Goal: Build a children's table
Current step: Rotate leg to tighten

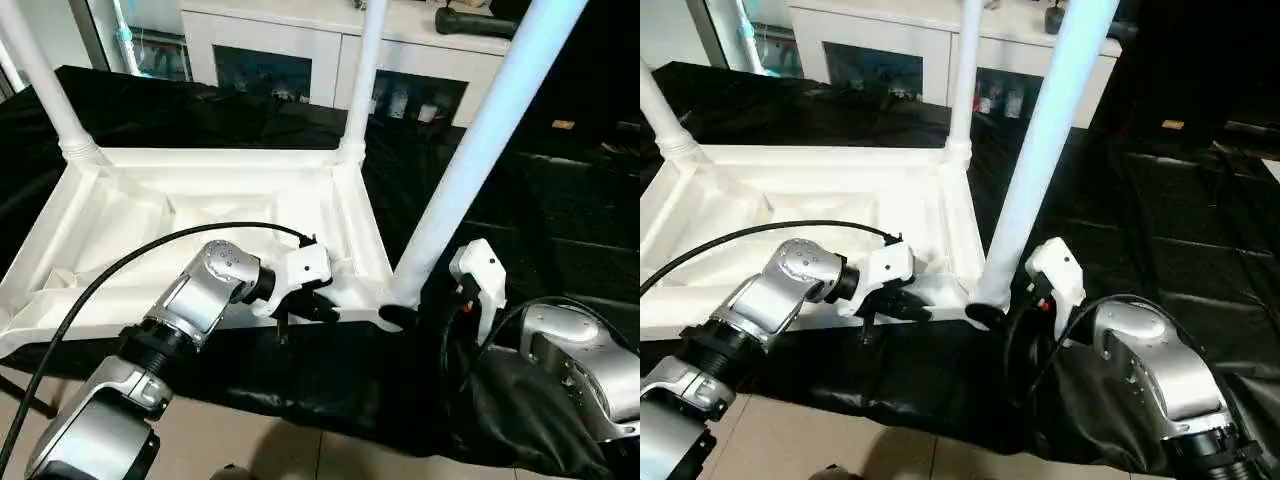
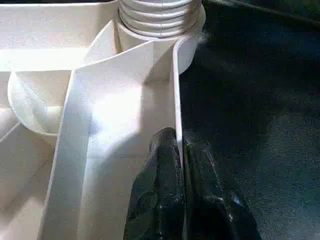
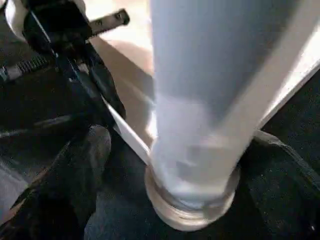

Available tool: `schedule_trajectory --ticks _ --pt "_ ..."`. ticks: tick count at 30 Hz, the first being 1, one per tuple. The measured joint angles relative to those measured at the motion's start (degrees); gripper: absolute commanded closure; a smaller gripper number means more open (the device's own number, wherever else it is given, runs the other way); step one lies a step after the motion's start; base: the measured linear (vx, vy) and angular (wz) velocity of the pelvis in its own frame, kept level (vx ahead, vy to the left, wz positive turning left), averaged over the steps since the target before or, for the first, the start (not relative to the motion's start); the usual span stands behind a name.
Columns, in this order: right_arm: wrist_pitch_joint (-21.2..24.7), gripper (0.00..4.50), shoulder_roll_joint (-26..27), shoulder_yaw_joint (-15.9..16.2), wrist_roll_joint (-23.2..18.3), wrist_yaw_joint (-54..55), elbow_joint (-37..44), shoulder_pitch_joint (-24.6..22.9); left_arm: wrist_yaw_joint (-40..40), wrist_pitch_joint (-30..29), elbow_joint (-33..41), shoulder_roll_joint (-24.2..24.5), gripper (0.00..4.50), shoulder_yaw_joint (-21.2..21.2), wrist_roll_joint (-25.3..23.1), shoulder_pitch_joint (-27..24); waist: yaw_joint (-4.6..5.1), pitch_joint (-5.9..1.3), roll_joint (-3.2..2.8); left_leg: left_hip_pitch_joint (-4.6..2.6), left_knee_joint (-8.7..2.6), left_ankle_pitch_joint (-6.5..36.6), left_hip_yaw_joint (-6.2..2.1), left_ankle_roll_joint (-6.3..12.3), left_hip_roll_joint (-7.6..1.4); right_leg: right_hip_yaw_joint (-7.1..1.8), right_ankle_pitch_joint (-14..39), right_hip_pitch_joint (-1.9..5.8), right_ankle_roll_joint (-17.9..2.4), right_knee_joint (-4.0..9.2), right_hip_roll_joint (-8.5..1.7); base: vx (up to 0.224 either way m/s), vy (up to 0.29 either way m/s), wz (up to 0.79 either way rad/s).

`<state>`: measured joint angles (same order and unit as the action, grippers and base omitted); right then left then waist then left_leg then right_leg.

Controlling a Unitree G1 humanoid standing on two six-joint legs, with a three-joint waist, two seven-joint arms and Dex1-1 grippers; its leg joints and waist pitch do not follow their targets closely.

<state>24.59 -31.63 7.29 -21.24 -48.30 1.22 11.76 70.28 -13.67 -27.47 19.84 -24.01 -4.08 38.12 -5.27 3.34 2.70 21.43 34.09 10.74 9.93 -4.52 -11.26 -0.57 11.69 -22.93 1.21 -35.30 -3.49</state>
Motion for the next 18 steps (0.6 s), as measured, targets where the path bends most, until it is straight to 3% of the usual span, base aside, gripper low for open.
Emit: schedule_trajectory --ticks 5,6,8,10,18 --pt "-0.48 0.27 0.10 0.12 1.21 -0.68 -2.21 0.68 0.06 0.05 0.08 -0.01 4.50 -0.08 0.00 0.00 0.05 0.00 0.00 0.02 0.06 -0.03 0.00 0.05 0.00 0.00 0.00 -0.01 0.00 -0.06 0.00 0.000 0.000 0.00" --pt "-0.63 0.53 0.28 0.17 1.21 -0.77 -2.50 1.06 0.06 0.05 0.10 0.01 4.50 -0.09 0.00 -0.01 0.07 0.00 0.00 0.01 0.06 -0.04 0.00 0.06 0.00 0.00 0.00 -0.01 0.00 -0.09 0.00 0.000 0.000 0.00" --pt "-1.32 0.53 0.84 0.26 1.22 -0.77 -2.59 1.42 0.06 0.05 0.18 0.01 4.50 -0.17 -0.01 -0.04 0.03 0.00 0.00 0.01 0.07 -0.06 0.00 0.09 -0.02 0.02 0.00 -0.01 0.00 -0.11 0.00 0.000 0.000 0.00" --pt "-1.61 0.84 1.43 0.65 1.22 -0.80 -2.61 1.43 0.10 0.05 0.23 0.00 4.50 -0.24 -0.01 -0.07 -0.03 0.00 0.00 0.01 0.07 -0.09 0.00 0.14 -0.02 0.03 0.00 -0.01 0.00 -0.11 0.00 0.000 0.000 0.00" --pt "-2.85 1.41 2.24 0.57 1.65 -1.05 -4.43 1.75 0.34 0.07 0.24 0.26 4.50 -0.53 -0.02 -0.12 -0.04 0.00 0.00 0.01 0.27 -0.09 -0.01 0.13 -0.02 0.02 -0.01 0.00 -0.02 -0.32 -0.02 0.000 0.000 0.00"
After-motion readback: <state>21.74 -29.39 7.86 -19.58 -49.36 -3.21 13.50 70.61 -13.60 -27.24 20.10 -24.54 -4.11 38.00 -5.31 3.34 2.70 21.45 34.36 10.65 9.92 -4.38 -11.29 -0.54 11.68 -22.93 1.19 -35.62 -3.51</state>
